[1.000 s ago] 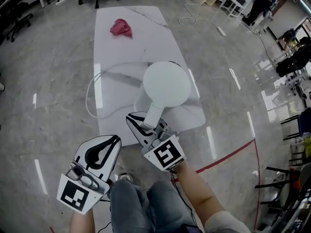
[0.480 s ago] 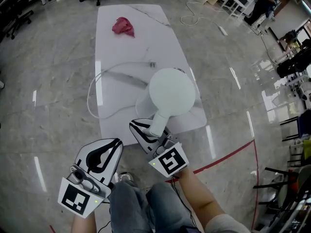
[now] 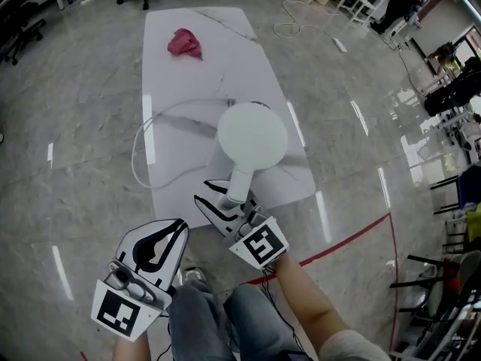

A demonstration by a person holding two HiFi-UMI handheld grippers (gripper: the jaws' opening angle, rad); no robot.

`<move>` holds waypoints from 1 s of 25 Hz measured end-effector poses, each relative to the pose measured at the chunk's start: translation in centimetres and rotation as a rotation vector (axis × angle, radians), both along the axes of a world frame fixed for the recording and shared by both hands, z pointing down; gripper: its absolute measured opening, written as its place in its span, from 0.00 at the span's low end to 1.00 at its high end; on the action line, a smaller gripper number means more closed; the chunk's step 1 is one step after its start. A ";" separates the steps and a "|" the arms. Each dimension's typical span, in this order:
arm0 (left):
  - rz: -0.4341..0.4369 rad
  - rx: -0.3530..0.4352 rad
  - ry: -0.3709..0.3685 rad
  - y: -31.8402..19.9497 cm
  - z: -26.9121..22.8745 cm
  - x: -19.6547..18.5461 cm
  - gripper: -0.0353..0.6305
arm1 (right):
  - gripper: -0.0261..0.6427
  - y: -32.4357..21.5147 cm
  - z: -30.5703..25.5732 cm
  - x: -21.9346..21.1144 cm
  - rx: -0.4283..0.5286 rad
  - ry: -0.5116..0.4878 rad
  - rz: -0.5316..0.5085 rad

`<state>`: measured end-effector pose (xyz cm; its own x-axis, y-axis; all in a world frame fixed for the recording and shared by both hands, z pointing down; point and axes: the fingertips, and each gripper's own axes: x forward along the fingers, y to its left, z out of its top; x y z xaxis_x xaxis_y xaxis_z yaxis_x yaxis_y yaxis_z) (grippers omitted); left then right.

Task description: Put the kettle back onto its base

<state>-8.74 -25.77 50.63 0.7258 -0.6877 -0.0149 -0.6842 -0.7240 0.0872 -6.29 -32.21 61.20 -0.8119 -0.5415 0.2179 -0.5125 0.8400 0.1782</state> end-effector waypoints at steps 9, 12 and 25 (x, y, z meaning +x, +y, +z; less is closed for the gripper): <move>0.009 -0.024 -0.012 -0.2 -1.2 0.5 0.09 | 0.25 1.7 1.0 4.7 -0.028 0.047 0.142; 0.024 -0.034 -0.019 -0.1 -2.3 1.6 0.09 | 0.25 1.8 1.1 6.6 -0.068 0.059 0.204; 0.053 -0.066 -0.068 2.8 -8.4 6.0 0.09 | 0.26 8.3 -10.6 10.3 -0.069 -0.174 0.212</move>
<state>-2.75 -22.93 42.28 0.7589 -0.6463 0.0801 -0.6512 -0.7535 0.0905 3.97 -23.92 50.65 -0.7108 -0.6918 0.1270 -0.6957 0.7181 0.0179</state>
